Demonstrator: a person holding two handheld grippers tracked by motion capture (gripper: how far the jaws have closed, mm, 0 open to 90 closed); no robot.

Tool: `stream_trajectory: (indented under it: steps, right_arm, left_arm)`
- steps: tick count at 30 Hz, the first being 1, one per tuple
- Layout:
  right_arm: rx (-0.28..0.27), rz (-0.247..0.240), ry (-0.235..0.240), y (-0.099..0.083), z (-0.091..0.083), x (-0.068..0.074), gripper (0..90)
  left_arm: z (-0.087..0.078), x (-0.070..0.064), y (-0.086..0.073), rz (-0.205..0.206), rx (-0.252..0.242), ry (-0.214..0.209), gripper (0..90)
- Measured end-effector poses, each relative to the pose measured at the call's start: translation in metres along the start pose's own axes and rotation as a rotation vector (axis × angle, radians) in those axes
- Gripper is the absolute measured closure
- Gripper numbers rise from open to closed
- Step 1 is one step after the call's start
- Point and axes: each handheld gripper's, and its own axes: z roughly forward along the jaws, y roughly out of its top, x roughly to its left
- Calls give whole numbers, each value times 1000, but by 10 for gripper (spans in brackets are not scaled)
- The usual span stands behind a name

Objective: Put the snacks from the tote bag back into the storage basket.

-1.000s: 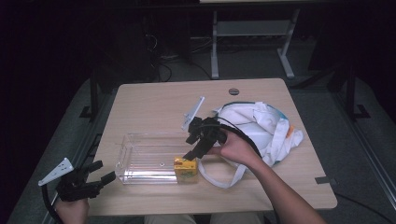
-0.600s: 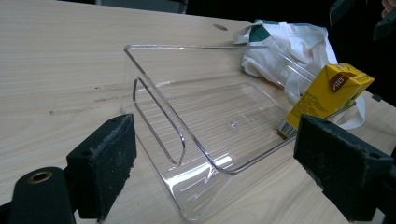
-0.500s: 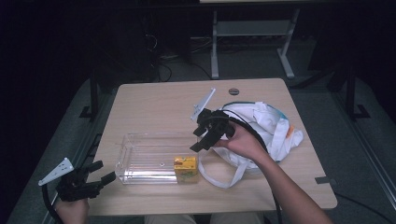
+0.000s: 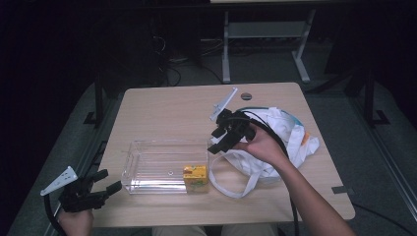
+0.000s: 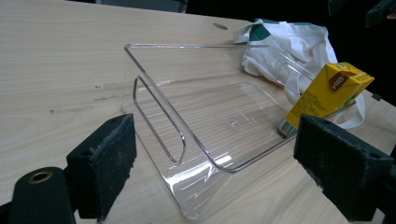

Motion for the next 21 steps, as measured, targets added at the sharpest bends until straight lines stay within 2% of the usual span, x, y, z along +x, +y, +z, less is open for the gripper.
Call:
stream_trajectory:
  steps: [21]
  right_arm:
    - [-19, 77, -45, -28, -16, -14, 370]
  left_arm:
    - [1, -1, 0, -6, -1, -4, 128]
